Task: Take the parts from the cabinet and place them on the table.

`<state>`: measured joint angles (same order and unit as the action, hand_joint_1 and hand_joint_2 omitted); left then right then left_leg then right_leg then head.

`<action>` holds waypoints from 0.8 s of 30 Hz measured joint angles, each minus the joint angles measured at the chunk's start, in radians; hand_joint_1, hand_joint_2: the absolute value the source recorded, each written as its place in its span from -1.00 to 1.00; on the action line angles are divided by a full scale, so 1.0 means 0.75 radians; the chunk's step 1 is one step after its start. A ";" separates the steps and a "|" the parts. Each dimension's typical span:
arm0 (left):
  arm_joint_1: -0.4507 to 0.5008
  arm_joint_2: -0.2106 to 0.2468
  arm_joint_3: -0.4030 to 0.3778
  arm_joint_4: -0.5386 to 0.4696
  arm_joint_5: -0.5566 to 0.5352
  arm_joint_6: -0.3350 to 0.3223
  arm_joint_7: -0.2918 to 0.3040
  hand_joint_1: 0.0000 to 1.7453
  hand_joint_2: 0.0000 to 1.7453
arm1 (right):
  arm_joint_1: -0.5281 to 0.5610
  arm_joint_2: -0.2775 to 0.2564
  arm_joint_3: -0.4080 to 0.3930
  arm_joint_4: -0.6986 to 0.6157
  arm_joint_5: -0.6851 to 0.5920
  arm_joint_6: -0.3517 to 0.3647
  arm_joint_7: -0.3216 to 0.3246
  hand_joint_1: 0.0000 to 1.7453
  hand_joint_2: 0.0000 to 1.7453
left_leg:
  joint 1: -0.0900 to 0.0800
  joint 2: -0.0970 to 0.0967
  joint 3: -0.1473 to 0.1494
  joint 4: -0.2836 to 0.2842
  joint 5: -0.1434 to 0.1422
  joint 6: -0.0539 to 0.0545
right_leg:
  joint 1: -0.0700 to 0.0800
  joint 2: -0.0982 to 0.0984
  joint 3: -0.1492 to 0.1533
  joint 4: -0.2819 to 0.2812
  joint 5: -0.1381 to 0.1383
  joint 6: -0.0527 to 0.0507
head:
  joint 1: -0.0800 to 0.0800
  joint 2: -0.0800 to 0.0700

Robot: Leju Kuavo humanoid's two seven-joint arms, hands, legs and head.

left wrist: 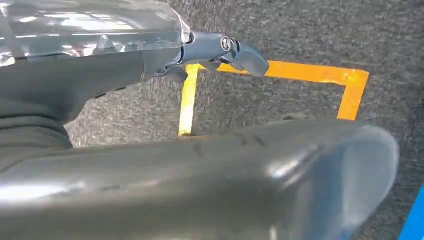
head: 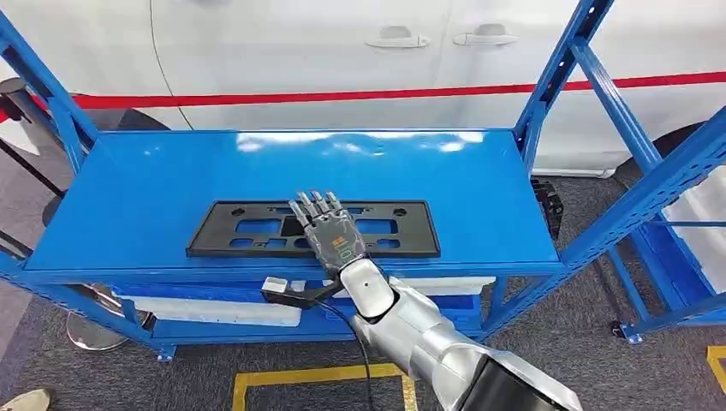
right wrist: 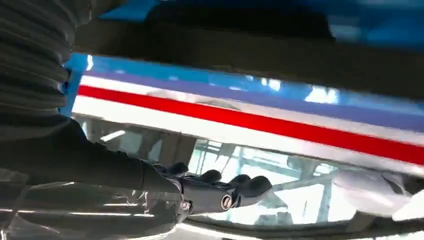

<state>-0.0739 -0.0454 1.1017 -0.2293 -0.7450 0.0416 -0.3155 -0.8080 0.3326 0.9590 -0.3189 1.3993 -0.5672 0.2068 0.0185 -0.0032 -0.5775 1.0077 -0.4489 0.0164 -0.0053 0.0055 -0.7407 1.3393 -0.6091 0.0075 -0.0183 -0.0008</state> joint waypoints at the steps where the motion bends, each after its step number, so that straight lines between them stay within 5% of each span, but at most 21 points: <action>1: 0.000 0.001 0.000 0.000 -0.003 0.000 -0.002 -1.00 -1.00 | 0.000 -0.003 0.000 0.007 0.031 0.030 0.025 -1.00 1.00 | 0.000 -0.001 0.001 0.000 0.000 0.000 | 0.000 0.000 -0.002 -0.005 0.025 -0.002 | 0.000 0.000; 2: 0.000 0.001 0.000 0.000 -0.006 -0.001 -0.003 -1.00 -1.00 | -0.002 -0.004 0.000 0.011 0.053 0.054 0.046 -0.90 1.00 | -0.002 -0.003 0.003 0.000 -0.001 0.000 | 0.001 0.000 0.027 -0.070 0.076 -0.007 | 0.000 0.000; 3: 0.000 0.001 0.001 0.000 -0.009 -0.002 -0.005 -1.00 -1.00 | -0.008 -0.005 0.000 0.013 0.069 0.077 0.062 -0.52 1.00 | -0.003 -0.004 0.007 0.000 -0.002 -0.001 | 0.003 0.000 0.079 -0.178 0.139 -0.015 | 0.001 0.000; 4: -0.001 0.001 0.001 0.000 -0.010 -0.005 -0.006 -1.00 -1.00 | -0.020 -0.005 0.000 0.016 0.079 0.098 0.075 0.88 1.00 | -0.005 -0.005 0.010 0.000 -0.004 -0.002 | 0.006 0.000 0.145 -0.317 0.206 -0.028 | 0.000 0.000; 6: -0.005 -0.002 0.000 0.002 -0.012 -0.011 -0.011 -1.00 -1.00 | -0.037 -0.006 -0.003 0.024 0.090 0.130 0.090 0.96 1.00 | -0.014 -0.006 0.001 0.006 -0.006 -0.013 | 0.016 0.000 0.192 -0.429 0.213 -0.042 | -0.002 0.000; 9: -0.003 -0.001 0.000 0.002 -0.012 -0.012 -0.012 -1.00 -1.00 | -0.038 -0.016 -0.014 0.036 0.093 0.160 0.099 0.96 1.00 | -0.006 -0.004 0.001 -0.005 0.000 -0.034 | 0.022 0.003 0.187 -0.430 0.213 -0.044 | -0.001 0.000; 11: -0.004 0.003 0.000 0.002 -0.012 -0.012 -0.014 -1.00 -1.00 | -0.040 -0.020 -0.021 0.040 0.098 0.160 0.099 0.96 1.00 | -0.007 -0.002 -0.007 0.023 -0.030 -0.047 | 0.002 0.000 0.201 -0.456 0.226 -0.055 | -0.001 0.000; 14: -0.004 0.003 0.000 0.002 -0.012 -0.012 -0.014 -1.00 -1.00 | -0.037 -0.021 -0.022 0.045 0.101 0.160 0.099 0.96 1.00 | -0.001 -0.002 -0.135 0.304 -0.170 -0.060 | 0.004 -0.002 0.202 -0.454 0.225 -0.063 | -0.003 0.000; 16: -0.001 0.003 0.000 0.002 -0.012 -0.012 -0.014 -1.00 -1.00 | -0.035 -0.026 -0.022 0.049 0.102 0.160 0.099 0.96 1.00 | 0.003 -0.002 -0.192 0.407 -0.180 -0.071 | 0.004 -0.002 0.200 -0.452 0.224 -0.063 | -0.003 0.000; 17: -0.001 0.003 0.001 0.002 -0.011 -0.012 -0.014 -1.00 -1.00 | -0.037 -0.027 -0.023 0.050 0.103 0.160 0.099 0.96 1.00 | 0.007 -0.002 -0.174 0.363 -0.138 -0.073 | 0.002 -0.001 0.201 -0.450 0.221 -0.061 | -0.003 0.000; 19: -0.004 0.004 0.001 0.002 -0.011 -0.013 -0.019 -1.00 -1.00 | -0.038 -0.027 -0.029 0.052 0.108 0.159 0.095 0.92 1.00 | 0.014 0.001 -0.067 0.141 -0.013 -0.076 | -0.002 0.001 0.206 -0.438 0.212 -0.052 | -0.003 0.000; 20: -0.005 0.003 0.001 0.002 -0.011 -0.014 -0.020 -1.00 -1.00 | -0.040 -0.027 -0.031 0.052 0.108 0.158 0.095 0.90 1.00 | 0.017 0.001 -0.018 0.031 0.008 -0.074 | -0.002 0.001 0.207 -0.428 0.203 -0.044 | -0.003 0.000; 24: -0.006 0.002 0.001 0.003 -0.010 -0.016 -0.022 -1.00 -1.00 | -0.044 -0.028 -0.042 0.052 0.112 0.155 0.092 0.90 1.00 | 0.001 -0.004 -0.011 0.020 -0.007 -0.042 | 0.006 0.004 0.196 -0.424 0.207 -0.022 | 0.000 0.000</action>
<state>-0.0782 -0.0439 1.1025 -0.2270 -0.7523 0.0298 -0.3323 -0.8410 0.3117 0.9274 -0.2796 1.4832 -0.4513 0.2758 0.0192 -0.0063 -0.5856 1.0228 -0.4543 -0.0155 -0.0007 0.0084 -0.5936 1.0216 -0.4541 -0.0089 -0.0183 -0.0008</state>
